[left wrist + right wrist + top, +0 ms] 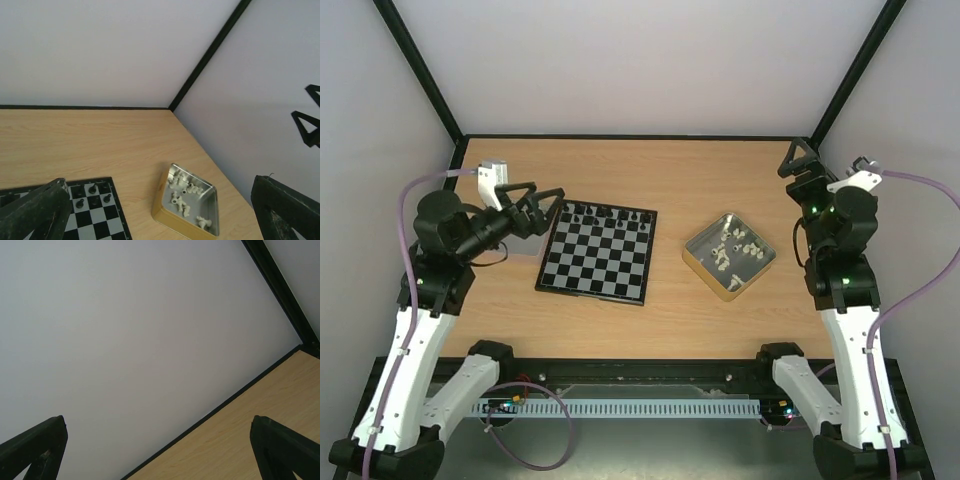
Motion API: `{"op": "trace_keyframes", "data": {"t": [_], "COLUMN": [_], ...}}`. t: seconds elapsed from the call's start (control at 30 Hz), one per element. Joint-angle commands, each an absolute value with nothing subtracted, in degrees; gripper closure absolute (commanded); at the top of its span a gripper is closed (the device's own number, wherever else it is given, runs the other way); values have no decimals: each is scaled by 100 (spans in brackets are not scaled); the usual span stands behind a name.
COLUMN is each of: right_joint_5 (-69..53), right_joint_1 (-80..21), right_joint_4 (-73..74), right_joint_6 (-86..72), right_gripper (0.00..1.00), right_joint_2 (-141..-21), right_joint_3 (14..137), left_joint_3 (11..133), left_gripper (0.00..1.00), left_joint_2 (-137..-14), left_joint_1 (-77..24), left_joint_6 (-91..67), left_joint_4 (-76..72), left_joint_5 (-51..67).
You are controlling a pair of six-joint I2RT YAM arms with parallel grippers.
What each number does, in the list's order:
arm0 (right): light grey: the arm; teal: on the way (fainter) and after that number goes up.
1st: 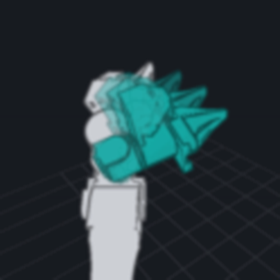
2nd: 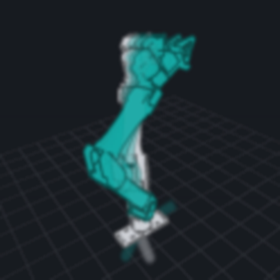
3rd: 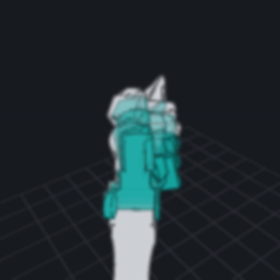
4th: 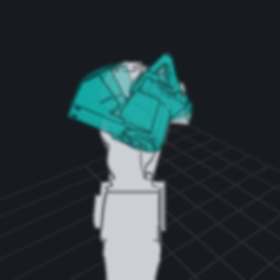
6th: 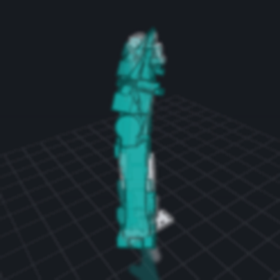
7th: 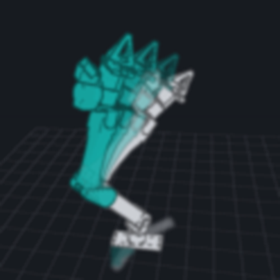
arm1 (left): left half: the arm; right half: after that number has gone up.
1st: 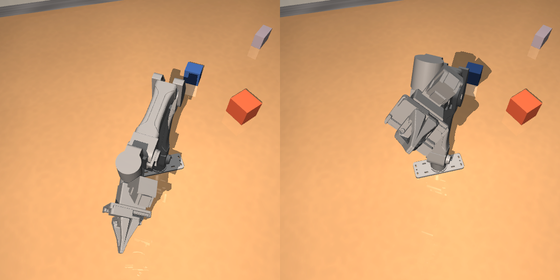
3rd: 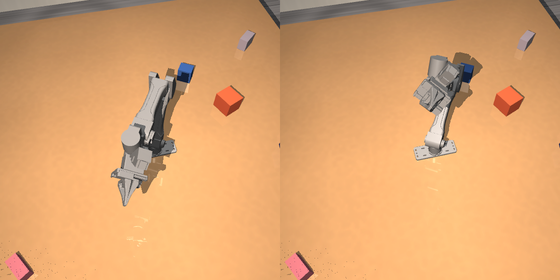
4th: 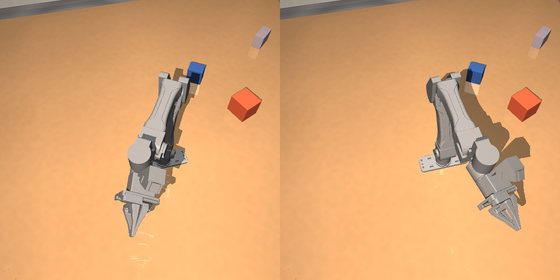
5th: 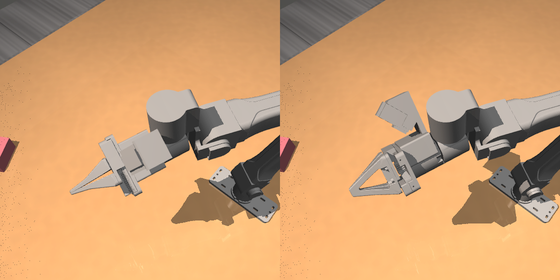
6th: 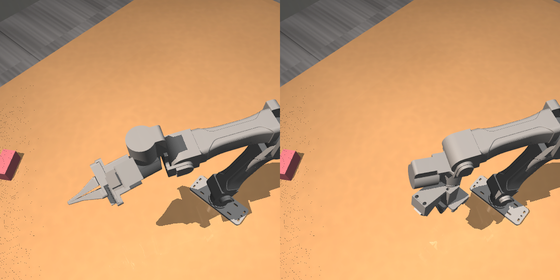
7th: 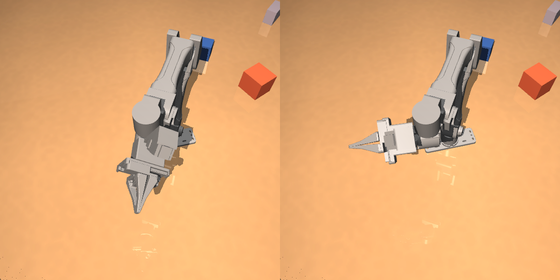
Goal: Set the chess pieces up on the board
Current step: Pick up the chess piece from the storage box.
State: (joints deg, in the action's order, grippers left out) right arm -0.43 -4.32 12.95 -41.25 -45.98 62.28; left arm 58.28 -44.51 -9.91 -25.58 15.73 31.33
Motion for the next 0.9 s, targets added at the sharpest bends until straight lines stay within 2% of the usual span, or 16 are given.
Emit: {"op": "trace_keyframes", "data": {"t": [0.0, 0.23, 0.4, 0.5, 0.7, 0.87], "right_joint_5": [-132, -302, -1234, -1727, -1773, -1325], "right_joint_1": [-389, -380, -378, -378, -377, -378], "right_joint_4": [1118, 1020, 244, 250, 1693, 2032], "right_joint_6": [-4373, -4856, -4882, -4810, -3973, -3707], "right_gripper": [2, 2, 2, 0, 23, 39], "right_joint_2": [-4345, -3778, -3592, -3939, -5218, -6030], "right_joint_3": [5835, 4741, 3867, 3713, 4220, 4167], "left_joint_3": [5963, 5114, 4377, 4132, 3270, 3156], "left_gripper": [0, 0, 0, 0, 0, 0], "left_joint_2": [-4257, -3670, -3315, -3207, -2926, -3104], "left_joint_1": [-1201, -1339, -1343, -1342, -1345, -1345], "left_joint_6": [-2404, -2567, -2654, -2695, -2979, -3168], "left_joint_4": [1550, 1031, 774, 712, -333, -1019], "left_joint_5": [3222, 3245, 3256, 3043, 3037, 3019]}}
